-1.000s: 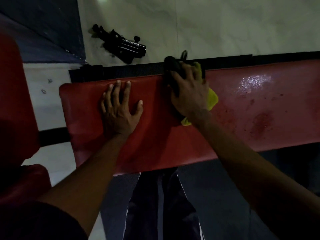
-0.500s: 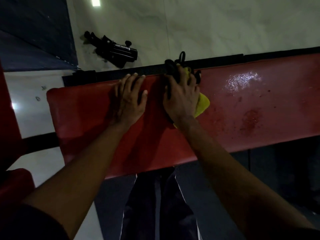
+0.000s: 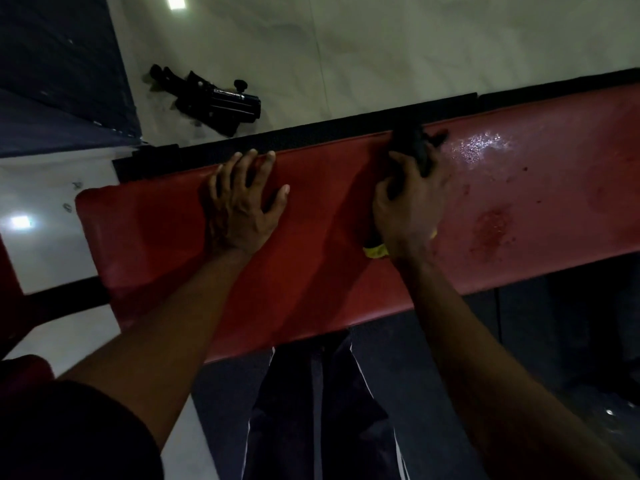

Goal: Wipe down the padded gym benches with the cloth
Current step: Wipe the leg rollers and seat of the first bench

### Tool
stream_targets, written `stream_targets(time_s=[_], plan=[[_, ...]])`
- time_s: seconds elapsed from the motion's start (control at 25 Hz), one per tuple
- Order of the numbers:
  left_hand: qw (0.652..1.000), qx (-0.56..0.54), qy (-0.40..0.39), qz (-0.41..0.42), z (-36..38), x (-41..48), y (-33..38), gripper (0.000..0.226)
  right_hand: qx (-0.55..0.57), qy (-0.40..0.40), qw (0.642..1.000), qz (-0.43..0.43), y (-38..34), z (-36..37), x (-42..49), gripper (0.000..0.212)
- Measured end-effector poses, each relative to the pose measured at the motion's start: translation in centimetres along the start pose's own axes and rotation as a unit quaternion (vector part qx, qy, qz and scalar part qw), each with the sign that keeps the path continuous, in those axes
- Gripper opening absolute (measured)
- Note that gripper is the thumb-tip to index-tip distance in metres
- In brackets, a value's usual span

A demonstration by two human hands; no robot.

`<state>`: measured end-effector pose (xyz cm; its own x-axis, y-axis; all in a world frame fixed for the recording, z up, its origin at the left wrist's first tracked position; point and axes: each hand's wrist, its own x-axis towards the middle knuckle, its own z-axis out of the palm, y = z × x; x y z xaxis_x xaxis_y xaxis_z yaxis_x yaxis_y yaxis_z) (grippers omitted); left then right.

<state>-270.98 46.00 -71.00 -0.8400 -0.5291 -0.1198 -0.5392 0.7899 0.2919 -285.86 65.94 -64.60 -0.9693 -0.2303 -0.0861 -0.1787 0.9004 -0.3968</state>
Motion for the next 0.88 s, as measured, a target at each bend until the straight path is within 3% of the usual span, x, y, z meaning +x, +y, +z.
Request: stream_targets(time_s=[0.2,0.36,0.44,0.52,0.6,0.76,0.88], plan=[[1.0,0.014,0.009,0.002,0.0,0.0,0.1,0.057,0.017,-0.121,0.971,-0.204,-2.5,0.9,-2.6,0.045],[1.0,0.011,0.011,-0.001,0.1,0.0,0.0,0.057,0.125,-0.158,0.975,-0.092,2.4,-3.0,-1.1,0.054],[1.0,0.01,0.009,0.002,0.1,0.1,0.1,0.057,0.044,-0.166,0.984,-0.048,5.3,-4.6,-1.1,0.063],[1.0,0.0,0.009,0.003,0.0,0.0,0.1,0.057,-0.035,-0.114,0.993,-0.016,6.8,-5.8,-1.9,0.071],[0.999,-0.019,0.025,0.006,-0.1,0.1,0.2,0.054,-0.029,-0.054,0.998,-0.005,6.1,-5.9,-3.7,0.075],[0.995,-0.063,0.023,0.078,0.0,0.6,2.8,0.049,-0.05,-0.114,0.992,0.02,2.7,-0.7,-7.9,0.09],[0.996,-0.047,-0.003,0.07,0.4,1.6,4.0,0.052,-0.071,-0.054,0.995,0.039,1.8,1.6,-5.5,0.086]])
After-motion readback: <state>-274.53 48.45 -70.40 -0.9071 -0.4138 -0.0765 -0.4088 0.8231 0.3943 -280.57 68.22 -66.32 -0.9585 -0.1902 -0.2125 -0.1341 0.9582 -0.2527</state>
